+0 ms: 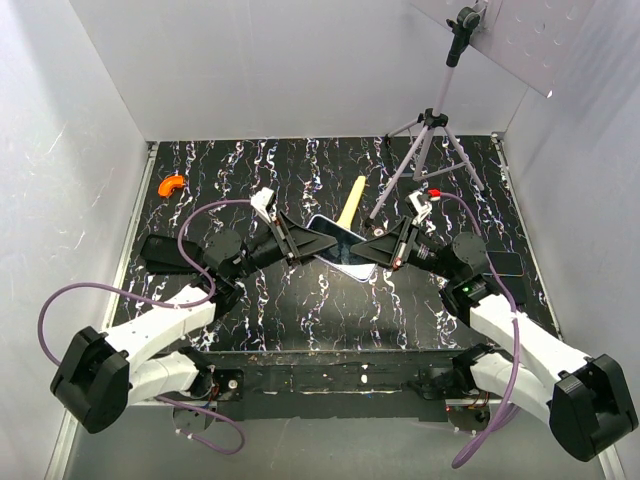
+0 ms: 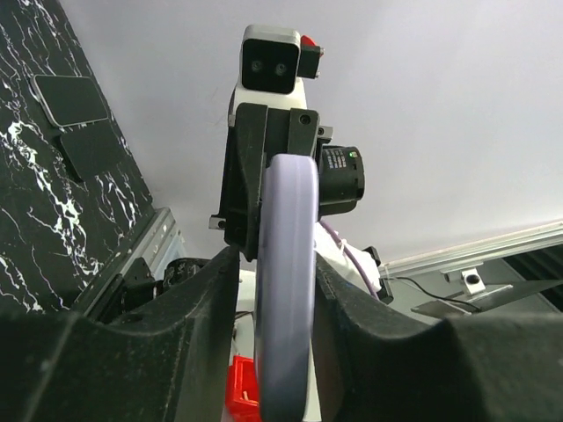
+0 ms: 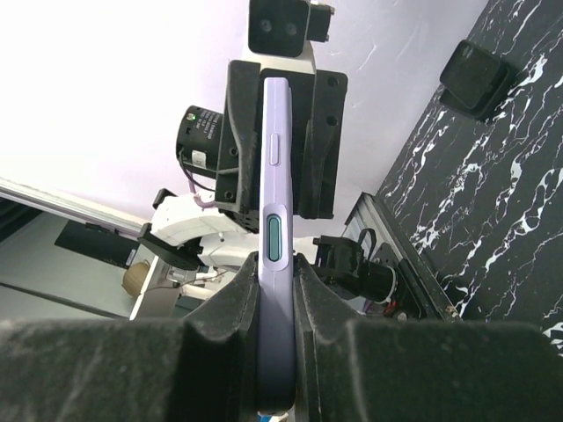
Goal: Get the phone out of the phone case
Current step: Pick up the phone at the center of the board.
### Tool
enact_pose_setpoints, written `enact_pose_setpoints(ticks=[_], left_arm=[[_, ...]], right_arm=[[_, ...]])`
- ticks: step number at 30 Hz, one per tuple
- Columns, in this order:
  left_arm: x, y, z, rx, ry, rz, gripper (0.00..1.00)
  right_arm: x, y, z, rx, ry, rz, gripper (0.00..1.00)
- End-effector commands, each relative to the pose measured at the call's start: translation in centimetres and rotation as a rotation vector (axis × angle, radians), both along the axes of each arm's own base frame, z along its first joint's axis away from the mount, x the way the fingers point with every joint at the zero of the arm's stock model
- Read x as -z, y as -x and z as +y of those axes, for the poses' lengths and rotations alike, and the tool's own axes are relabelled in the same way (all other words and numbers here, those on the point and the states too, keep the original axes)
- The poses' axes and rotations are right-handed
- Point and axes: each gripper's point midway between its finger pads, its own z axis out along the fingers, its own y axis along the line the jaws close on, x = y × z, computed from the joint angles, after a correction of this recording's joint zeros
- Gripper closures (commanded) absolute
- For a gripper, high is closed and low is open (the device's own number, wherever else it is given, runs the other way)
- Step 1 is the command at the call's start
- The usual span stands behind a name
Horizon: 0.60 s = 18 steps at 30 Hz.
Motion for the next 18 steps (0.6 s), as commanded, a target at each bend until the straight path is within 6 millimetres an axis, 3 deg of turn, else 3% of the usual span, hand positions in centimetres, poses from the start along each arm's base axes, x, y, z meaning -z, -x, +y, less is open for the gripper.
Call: enact_pose_setpoints(ticks=[1,13,14,18], left_arm=[[-3.3,0.5,-0.1,0.012,0.071,-0.092,0.68],[-4.6,-0.1,-0.9,0.021,0.093,-0.130,1.00],[-4.6,-0.2,-0.9,0.019,0.095,-0.131,1.00],[-5.5,0.0,-1.0,0.067,0.101,-0.183,1.00]], right_arm=[[-4.1,0.6,-0.8,0.040,-0.130,-0.127,0.99],[-2.9,1.4,-0.1,0.023,0.013,-0.164,0.98],[-2.5,1.5,-0.1,0.016,0.044,-0.159,0.92],[-1.7,2.6,-0.5,-0.039,0.216,-0.227,0.49]])
